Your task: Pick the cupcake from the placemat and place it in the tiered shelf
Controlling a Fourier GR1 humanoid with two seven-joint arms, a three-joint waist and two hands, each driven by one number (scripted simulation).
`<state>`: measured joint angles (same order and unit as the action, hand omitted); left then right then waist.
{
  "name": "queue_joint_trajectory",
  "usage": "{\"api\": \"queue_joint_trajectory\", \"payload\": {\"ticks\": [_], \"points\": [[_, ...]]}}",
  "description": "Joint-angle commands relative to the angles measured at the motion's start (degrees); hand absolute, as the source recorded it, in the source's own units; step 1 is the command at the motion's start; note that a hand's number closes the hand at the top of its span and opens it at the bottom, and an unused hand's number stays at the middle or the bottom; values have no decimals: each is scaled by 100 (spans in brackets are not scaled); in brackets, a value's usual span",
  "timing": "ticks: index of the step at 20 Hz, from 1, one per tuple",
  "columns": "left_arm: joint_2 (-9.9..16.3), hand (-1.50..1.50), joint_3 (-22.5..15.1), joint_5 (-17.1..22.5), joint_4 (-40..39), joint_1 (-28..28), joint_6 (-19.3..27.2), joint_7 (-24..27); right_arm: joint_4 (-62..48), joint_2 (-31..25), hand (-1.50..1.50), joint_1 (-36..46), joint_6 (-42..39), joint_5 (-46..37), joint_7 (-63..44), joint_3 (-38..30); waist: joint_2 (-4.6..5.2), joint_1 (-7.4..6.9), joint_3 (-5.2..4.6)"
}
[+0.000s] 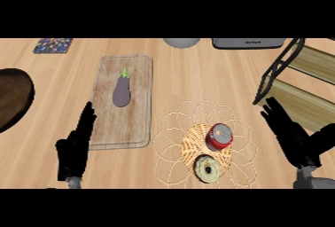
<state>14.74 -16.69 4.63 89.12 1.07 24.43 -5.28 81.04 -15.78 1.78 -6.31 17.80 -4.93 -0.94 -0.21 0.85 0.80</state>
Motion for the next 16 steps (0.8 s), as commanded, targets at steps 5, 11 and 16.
{"api": "queue_joint_trajectory", "payload": {"ticks": [5,11,16], "points": [[366,0,154,-145,-236,-994,-699,154,1222,-312,-150,658,-30,-128,-455,77,8,30,-90],[324,0,-19,-44,-113,-748,-841,240,661,-905,150,127,1503,-2039,211,-72,46,183,-138],[243,0,156,110,-781,-1040,-1230,678,657,937,-150,-405,2962,-1976,1602,-54,39,24,-81]]}}
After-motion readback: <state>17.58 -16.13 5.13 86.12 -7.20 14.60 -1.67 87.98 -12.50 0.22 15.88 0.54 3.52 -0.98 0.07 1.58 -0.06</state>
